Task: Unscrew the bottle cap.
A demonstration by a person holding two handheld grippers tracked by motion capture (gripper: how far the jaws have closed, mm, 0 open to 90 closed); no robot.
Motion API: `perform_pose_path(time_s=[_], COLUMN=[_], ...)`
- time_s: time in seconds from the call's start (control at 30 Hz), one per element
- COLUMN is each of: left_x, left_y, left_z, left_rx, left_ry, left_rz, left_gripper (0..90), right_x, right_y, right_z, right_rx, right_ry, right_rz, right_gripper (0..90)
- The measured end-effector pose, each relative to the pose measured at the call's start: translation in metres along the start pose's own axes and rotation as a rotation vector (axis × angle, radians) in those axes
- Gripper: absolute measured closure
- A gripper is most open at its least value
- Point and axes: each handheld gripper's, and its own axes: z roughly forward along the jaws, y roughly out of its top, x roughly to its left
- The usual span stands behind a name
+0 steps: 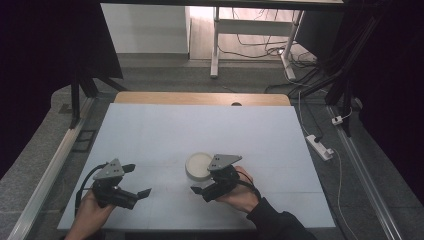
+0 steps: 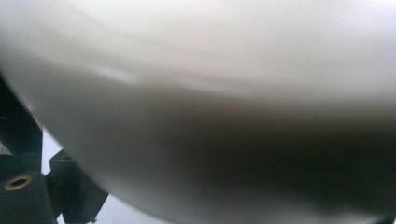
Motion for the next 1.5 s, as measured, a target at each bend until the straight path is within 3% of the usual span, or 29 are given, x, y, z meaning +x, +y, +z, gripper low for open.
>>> perform_pose_path(time_s=[0.2,0.4,0.53,0.8,1.17,1.23,1.3,1.5], left_x=[-0.002,-0.007,-0.012,-0.013,-0.023,-0.024,-0.024,-0.028], left_y=[0.019,0.038,0.051,0.077,0.099,0.1,0.103,0.108], left_z=[0.01,0.022,0.031,0.053,0.075,0.077,0.083,0.092], left_rx=[-0.002,-0.001,-0.004,-0.027,-0.016,-0.015,-0.02,-0.012], left_ry=[-0.006,-0.082,-0.107,-0.209,-0.317,-0.331,-0.379,-0.42], left_rz=[0.035,0.094,0.141,0.17,0.251,0.255,0.258,0.279], left_gripper=[0.0,0.0,0.0,0.0,0.0,0.0,0.0,0.0], right_x=[0.0,-0.001,0.0,0.0,0.001,0.002,0.002,0.004], right_y=[0.0,0.0,0.001,0.001,0.002,0.002,0.002,0.002], right_z=[0.0,-0.001,-0.002,-0.001,-0.001,0.0,0.0,0.001], right_rx=[-0.004,-0.011,-0.013,-0.011,-0.008,-0.008,-0.009,-0.004], right_ry=[0.004,0.011,0.012,0.02,0.04,0.044,0.047,0.057], right_rz=[0.003,0.005,-0.002,-0.006,-0.017,-0.02,-0.023,-0.03], right_gripper=[7.0,7.0,7.0,7.0,7.0,7.0,7.0,7.0])
